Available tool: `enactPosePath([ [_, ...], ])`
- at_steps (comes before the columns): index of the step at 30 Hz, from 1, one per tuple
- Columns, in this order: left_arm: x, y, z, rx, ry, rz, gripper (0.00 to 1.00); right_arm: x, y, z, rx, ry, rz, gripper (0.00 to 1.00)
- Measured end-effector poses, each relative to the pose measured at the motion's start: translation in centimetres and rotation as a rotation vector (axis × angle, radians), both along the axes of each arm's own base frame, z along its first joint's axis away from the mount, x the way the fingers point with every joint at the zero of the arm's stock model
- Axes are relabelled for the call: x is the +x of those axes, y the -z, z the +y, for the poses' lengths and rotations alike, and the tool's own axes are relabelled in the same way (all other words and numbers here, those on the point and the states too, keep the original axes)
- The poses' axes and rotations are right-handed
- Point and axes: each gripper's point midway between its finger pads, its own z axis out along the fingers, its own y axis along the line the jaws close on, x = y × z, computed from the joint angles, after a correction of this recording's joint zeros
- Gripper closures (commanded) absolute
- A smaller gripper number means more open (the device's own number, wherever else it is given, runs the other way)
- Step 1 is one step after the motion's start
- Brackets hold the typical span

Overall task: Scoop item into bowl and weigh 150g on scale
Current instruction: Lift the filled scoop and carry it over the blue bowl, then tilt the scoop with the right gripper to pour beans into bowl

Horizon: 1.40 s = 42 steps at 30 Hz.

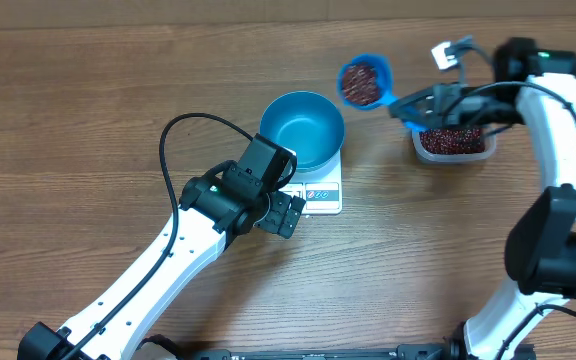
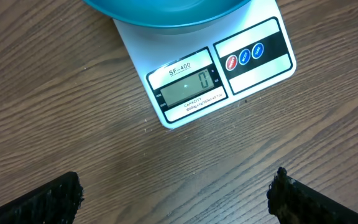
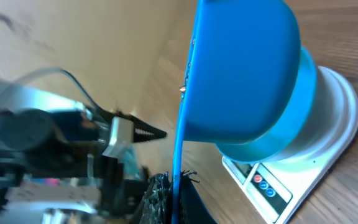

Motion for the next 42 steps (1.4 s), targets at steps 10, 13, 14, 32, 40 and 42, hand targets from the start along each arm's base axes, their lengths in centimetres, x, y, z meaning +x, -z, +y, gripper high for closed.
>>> enactPosePath([
  [10,0.0,0.0,0.0,0.000,0.000,0.000,0.01,0.5,4.3,5.4,-0.291,-0.098,-0.040,0.96],
  [13,0.0,0.0,0.0,0.000,0.000,0.000,0.00,0.4,5.3,6.4,-0.363,-0.113,-0.053,0.96],
  [14,0.0,0.0,0.0,0.000,0.000,0.000,0.00,0.4,5.5,6.7,-0.381,-0.117,-0.055,0.96],
  [32,0.0,0.0,0.0,0.000,0.000,0.000,0.01,2.2,4.5,8.3,-0.799,-0.126,-0.290,0.96],
  [40,0.0,0.0,0.0,0.000,0.000,0.000,0.01,2.8,4.8,8.9,-0.892,-0.123,-0.363,0.96],
  [42,0.0,0.0,0.0,0.000,0.000,0.000,0.01,3.0,4.8,8.8,-0.899,-0.119,-0.370,0.96],
])
